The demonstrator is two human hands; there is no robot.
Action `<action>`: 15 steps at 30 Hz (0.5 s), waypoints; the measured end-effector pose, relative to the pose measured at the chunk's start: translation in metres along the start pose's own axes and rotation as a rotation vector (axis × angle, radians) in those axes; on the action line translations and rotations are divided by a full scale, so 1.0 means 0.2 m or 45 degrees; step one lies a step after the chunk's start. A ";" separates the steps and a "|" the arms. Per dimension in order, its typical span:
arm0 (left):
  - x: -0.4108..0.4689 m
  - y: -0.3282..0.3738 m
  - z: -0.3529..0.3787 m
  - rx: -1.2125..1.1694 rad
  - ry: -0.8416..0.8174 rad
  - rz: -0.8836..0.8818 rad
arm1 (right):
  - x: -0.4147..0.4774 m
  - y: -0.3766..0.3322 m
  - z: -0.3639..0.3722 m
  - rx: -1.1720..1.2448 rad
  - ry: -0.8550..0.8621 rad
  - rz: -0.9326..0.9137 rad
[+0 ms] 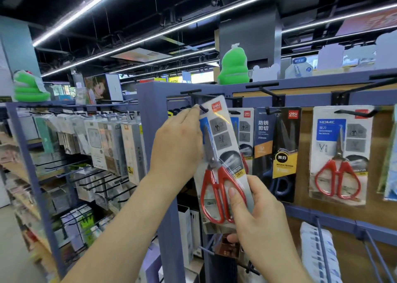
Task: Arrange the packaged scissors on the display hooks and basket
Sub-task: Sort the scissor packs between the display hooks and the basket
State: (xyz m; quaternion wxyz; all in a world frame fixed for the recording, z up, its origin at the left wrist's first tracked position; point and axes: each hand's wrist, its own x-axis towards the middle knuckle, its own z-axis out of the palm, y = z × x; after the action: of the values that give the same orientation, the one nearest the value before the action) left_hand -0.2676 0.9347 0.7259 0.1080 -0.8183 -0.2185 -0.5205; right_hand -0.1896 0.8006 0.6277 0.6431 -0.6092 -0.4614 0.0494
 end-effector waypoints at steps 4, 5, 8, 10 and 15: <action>-0.06 0.05 0.02 -0.323 -0.227 -0.211 | 0.02 0.05 0.04 -0.016 0.050 0.017; -0.09 0.06 0.04 -0.326 -0.259 -0.172 | 0.04 0.08 0.05 0.000 0.063 0.033; -0.20 0.06 0.16 -0.383 -0.521 -0.204 | 0.12 0.15 0.07 0.094 0.030 0.145; -0.25 0.05 0.24 -0.660 -0.651 -0.379 | 0.16 0.21 0.07 0.115 -0.029 0.175; -0.24 0.03 0.41 -0.754 -0.556 -0.653 | 0.24 0.27 0.00 -0.125 -0.171 0.251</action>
State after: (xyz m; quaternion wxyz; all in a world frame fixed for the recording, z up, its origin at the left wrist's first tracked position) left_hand -0.2157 0.9502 0.6477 -0.3121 -0.8241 -0.2737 -0.3855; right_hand -0.1353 0.8436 0.6086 0.5722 -0.6778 -0.4430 0.1303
